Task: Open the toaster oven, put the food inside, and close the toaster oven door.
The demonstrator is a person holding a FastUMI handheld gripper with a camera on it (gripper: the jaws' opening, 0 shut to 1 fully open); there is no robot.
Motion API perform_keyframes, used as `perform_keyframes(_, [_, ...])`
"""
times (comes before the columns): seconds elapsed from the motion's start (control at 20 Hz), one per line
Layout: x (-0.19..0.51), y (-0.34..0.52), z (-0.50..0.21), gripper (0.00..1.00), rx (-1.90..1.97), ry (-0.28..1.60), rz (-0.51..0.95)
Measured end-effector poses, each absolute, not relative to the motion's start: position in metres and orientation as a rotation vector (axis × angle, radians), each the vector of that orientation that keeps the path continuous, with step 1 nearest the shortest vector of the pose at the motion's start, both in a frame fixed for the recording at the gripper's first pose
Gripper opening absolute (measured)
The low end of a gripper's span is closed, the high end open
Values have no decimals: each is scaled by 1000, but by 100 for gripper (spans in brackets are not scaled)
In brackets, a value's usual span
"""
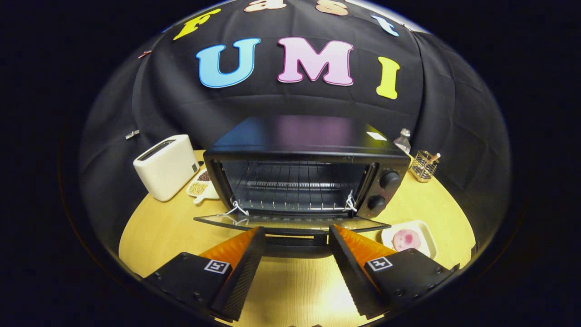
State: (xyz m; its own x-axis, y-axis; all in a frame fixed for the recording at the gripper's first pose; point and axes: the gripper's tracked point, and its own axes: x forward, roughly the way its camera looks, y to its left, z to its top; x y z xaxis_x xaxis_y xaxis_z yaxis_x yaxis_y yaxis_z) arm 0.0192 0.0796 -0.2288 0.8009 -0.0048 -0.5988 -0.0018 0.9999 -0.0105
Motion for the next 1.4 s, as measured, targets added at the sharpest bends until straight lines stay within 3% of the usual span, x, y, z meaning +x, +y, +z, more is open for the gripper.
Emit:
perform_keyframes(0.35, [-35,84,-313,100,54,891,66])
perform_keyframes(0.9, [-41,-10,-246,100,172,857,182])
perform_keyframes(1.4, [-35,-171,-251,98,335,911,69])
